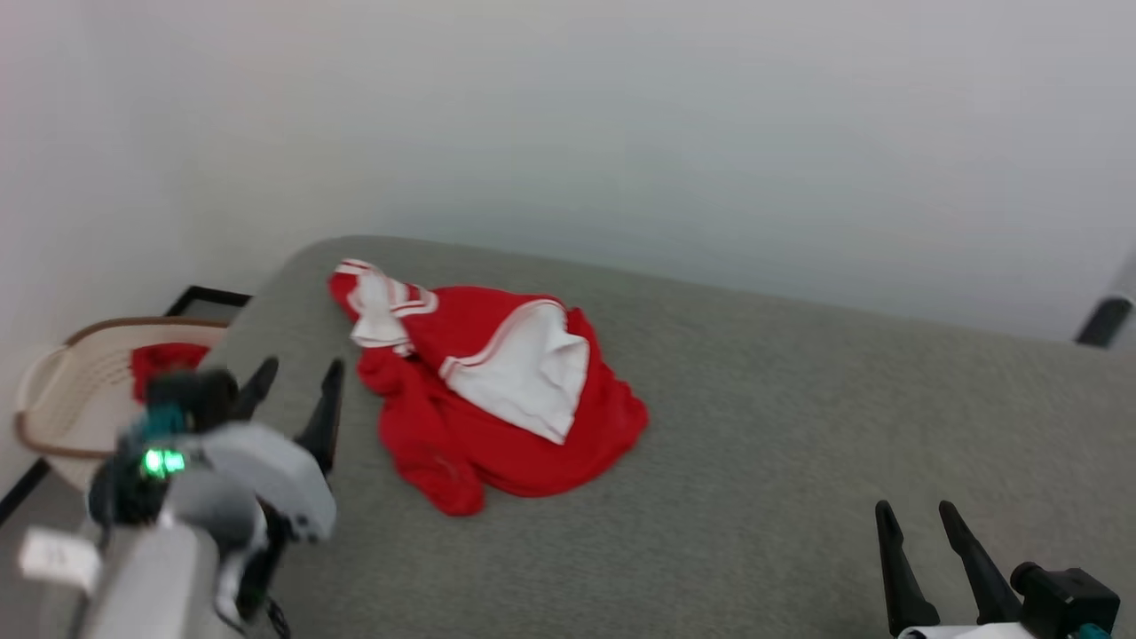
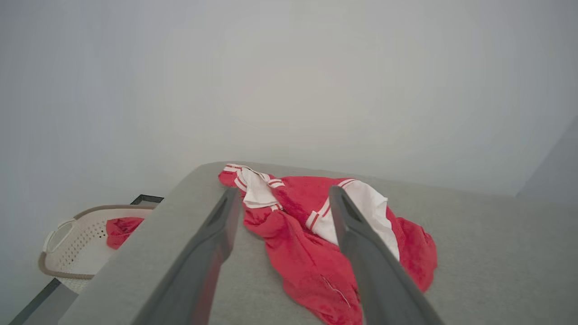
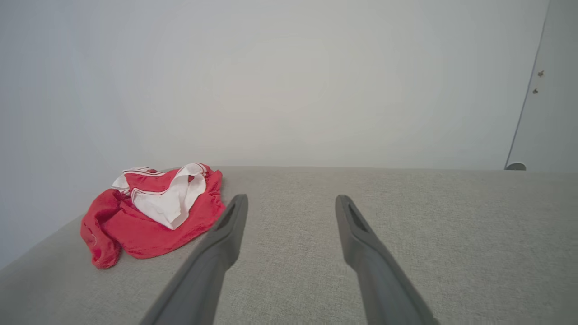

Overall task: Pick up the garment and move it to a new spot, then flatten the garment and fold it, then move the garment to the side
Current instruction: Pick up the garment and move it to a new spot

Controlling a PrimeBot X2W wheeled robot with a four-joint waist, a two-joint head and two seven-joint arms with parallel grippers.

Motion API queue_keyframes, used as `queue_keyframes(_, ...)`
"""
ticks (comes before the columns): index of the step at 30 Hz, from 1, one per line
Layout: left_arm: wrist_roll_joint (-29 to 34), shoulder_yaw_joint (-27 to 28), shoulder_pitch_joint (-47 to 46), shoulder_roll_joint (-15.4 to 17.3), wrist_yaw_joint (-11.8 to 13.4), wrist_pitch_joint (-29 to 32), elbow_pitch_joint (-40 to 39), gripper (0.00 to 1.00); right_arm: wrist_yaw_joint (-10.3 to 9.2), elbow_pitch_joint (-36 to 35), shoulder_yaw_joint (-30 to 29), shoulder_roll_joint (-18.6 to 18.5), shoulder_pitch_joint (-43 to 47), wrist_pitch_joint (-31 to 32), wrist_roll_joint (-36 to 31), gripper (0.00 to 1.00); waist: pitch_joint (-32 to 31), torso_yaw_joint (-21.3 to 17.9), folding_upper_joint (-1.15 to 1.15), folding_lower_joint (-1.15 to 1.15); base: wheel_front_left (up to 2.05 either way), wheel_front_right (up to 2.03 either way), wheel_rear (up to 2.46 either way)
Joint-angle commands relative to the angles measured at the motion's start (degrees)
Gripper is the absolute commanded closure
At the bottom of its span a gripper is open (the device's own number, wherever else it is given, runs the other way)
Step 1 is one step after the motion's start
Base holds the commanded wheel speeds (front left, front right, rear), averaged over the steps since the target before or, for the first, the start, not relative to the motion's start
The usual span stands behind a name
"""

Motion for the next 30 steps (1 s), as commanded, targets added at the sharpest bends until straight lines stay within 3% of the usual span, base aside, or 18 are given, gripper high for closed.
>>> queue_keyframes(1, -1.43, -0.81, -1.65, 1.48, -0.21, 1.99, 0.28, 0.00, 0.04, -0.36, 0.25, 0.01, -0.83, 0.26, -0.65, 0.00, 2.72, -3.44, 0.00, 0.00, 0.00, 0.00, 0.00)
queue_keyframes(3, -6.09, -3.79, -5.51, 4.92, -0.23, 8.59, 1.80, 0.00, 0.04, -0.75, 0.26, 0.02, -0.98, 0.42, -0.81, 0.00, 3.95, -5.50, 0.00, 0.00, 0.00, 0.00, 0.00)
queue_keyframes(9, -12.80, -6.76, -12.08, 9.77, -0.19, 19.04, 7.85, 0.00, 0.04, -1.13, 1.24, 0.02, -1.62, 0.94, -1.11, 0.00, 6.34, -10.20, 0.00, 0.00, 0.00, 0.00, 0.00)
queue_keyframes(18, -16.98, -10.15, -18.93, 13.74, -0.19, 29.10, 16.05, 0.00, 0.04, -2.11, 1.91, -0.15, -3.54, 1.38, -1.08, 0.00, 10.76, -15.17, 0.00, 0.00, 0.00, 0.00, 0.00)
queue_keyframes(30, -15.30, -13.24, -28.77, 15.68, 0.26, 36.91, 27.64, 0.00, 0.04, -3.10, 3.67, -0.50, -7.83, 0.99, -0.17, 0.00, 18.92, -20.52, 0.00, 0.00, 0.00, 0.00, 0.00)
